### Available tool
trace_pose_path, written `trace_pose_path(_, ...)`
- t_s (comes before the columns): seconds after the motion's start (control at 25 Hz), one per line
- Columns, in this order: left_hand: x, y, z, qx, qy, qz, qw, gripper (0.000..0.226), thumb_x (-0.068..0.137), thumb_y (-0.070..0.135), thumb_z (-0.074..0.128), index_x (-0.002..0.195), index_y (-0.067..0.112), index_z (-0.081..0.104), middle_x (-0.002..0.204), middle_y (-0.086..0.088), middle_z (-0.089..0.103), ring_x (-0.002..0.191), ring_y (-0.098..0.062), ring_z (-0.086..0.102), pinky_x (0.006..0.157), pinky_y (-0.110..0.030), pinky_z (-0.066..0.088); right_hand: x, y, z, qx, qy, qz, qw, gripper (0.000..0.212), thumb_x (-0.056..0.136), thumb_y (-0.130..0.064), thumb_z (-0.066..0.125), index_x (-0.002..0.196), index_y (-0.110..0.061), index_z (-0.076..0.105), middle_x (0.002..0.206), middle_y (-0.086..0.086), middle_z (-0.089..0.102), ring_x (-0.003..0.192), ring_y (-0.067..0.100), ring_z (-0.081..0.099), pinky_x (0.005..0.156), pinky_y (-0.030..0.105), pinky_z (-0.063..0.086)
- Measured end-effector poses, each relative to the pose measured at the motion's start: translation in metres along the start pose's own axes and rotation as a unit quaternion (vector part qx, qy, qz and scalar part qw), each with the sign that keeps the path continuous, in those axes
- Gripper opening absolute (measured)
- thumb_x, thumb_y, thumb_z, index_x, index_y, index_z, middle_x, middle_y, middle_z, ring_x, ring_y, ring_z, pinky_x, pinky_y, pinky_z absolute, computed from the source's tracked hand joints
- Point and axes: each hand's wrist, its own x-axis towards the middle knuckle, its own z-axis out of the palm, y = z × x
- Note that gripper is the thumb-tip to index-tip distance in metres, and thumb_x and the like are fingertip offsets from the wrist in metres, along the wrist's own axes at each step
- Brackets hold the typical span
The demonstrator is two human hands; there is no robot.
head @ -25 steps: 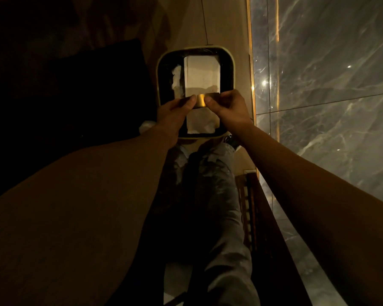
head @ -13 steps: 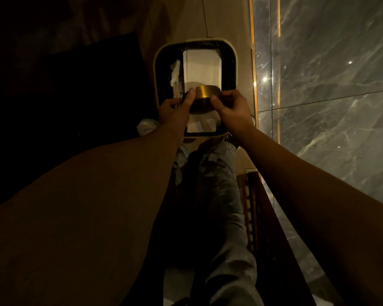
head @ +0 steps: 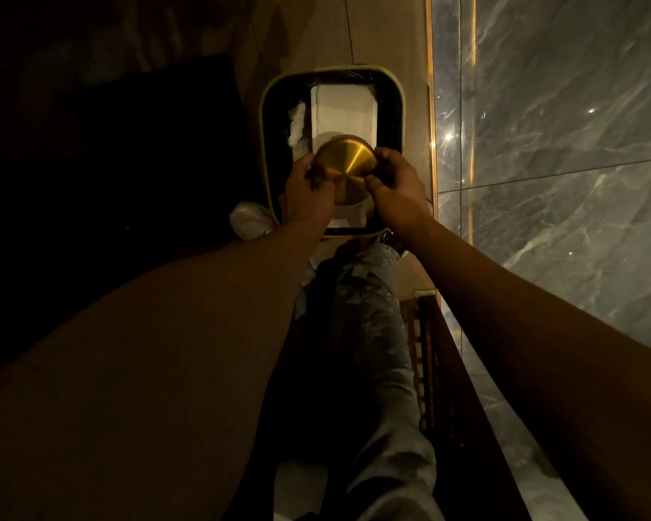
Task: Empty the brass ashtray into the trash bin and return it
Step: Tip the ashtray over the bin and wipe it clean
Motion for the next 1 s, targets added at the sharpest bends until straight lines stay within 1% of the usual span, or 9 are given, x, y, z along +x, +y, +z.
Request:
trace_pose_path(0.08,-0.004,-0.002,-0.002,0.040,-0.011,0.032,0.999,0.067,0.085,0.018,0.070,0.145,0.022,0.040,0.138,-0.012,0.056,0.127,-0.027,0.054,0.105,-0.035,0.047,0.000,-0.002,-0.001,0.001,0.005,-0.007,1.000,0.039,0.092,-0.008,0.055,0.130,-0.018,0.053,0.112,0.000,0.061,0.107,0.013,0.057,0.076,0.008,0.044)
trace_pose_path(0.2,-0.009,-0.002,-0.006,0.098,-0.049,0.075,0.991,0.097,0.071,0.015,0.083,0.152,0.020,0.028,0.144,-0.016,0.044,0.131,-0.031,0.049,0.105,-0.042,0.046,-0.002,-0.006,-0.004,-0.004,0.008,-0.030,1.000,0.037,0.091,-0.009,0.058,0.128,-0.014,0.055,0.112,0.003,0.065,0.107,0.018,0.061,0.093,0.029,0.051)
trace_pose_path(0.4,-0.015,0.009,-0.005,0.126,-0.021,0.155,0.980,0.110,0.064,0.022,0.090,0.152,0.010,0.025,0.149,-0.018,0.032,0.139,-0.032,0.038,0.111,-0.042,0.038,-0.004,-0.016,-0.011,0.005,-0.005,-0.013,1.000,0.039,0.093,-0.009,0.053,0.132,-0.011,0.054,0.129,0.011,0.061,0.123,0.025,0.054,0.107,0.045,0.044)
trace_pose_path(0.48,-0.015,0.011,-0.005,0.136,-0.018,0.170,0.976,0.110,0.065,0.023,0.090,0.152,0.009,0.024,0.151,-0.017,0.030,0.140,-0.032,0.036,0.113,-0.041,0.036,-0.003,-0.021,-0.014,0.030,-0.006,-0.002,1.000,0.037,0.094,-0.006,0.052,0.131,-0.008,0.055,0.120,0.008,0.063,0.119,0.025,0.056,0.105,0.043,0.046)
trace_pose_path(0.56,-0.015,0.010,-0.006,0.147,-0.022,0.184,0.972,0.109,0.066,0.020,0.089,0.152,0.008,0.023,0.151,-0.019,0.029,0.140,-0.033,0.036,0.113,-0.041,0.036,-0.005,-0.028,-0.018,0.052,-0.012,-0.008,0.999,0.032,0.094,-0.004,0.050,0.125,-0.006,0.059,0.099,-0.003,0.062,0.098,0.016,0.060,0.091,0.032,0.050)
trace_pose_path(0.64,-0.016,0.010,-0.007,0.167,-0.021,0.204,0.964,0.110,0.065,0.020,0.089,0.152,0.007,0.023,0.149,-0.021,0.029,0.138,-0.034,0.037,0.112,-0.040,0.036,-0.007,-0.033,-0.022,0.051,-0.020,-0.013,0.998,0.031,0.095,-0.003,0.047,0.124,-0.004,0.059,0.093,-0.006,0.059,0.087,0.010,0.055,0.078,0.022,0.045)
trace_pose_path(0.76,-0.016,0.009,-0.007,0.182,-0.014,0.232,0.955,0.111,0.064,0.026,0.089,0.152,0.008,0.024,0.143,-0.024,0.032,0.134,-0.036,0.041,0.109,-0.041,0.039,-0.011,-0.036,-0.027,0.032,-0.033,-0.021,0.999,0.028,0.096,-0.004,0.046,0.119,-0.006,0.062,0.098,0.000,0.061,0.091,0.015,0.056,0.077,0.025,0.044)
trace_pose_path(0.88,-0.013,0.006,-0.008,0.200,-0.016,0.242,0.949,0.111,0.062,0.028,0.089,0.152,0.011,0.027,0.140,-0.023,0.035,0.129,-0.036,0.045,0.104,-0.040,0.043,-0.015,-0.036,-0.029,0.017,-0.033,-0.016,0.999,0.033,0.097,-0.007,0.047,0.127,-0.007,0.059,0.113,0.005,0.063,0.105,0.019,0.058,0.090,0.030,0.048)
trace_pose_path(1.0,-0.013,0.006,-0.009,0.236,-0.014,0.272,0.933,0.109,0.057,0.034,0.090,0.146,0.006,0.034,0.141,-0.021,0.038,0.129,-0.036,0.044,0.099,-0.041,0.045,-0.020,-0.032,-0.032,0.000,-0.024,-0.029,0.999,0.037,0.097,-0.013,0.050,0.134,-0.009,0.054,0.126,0.008,0.062,0.116,0.019,0.059,0.095,0.022,0.048)
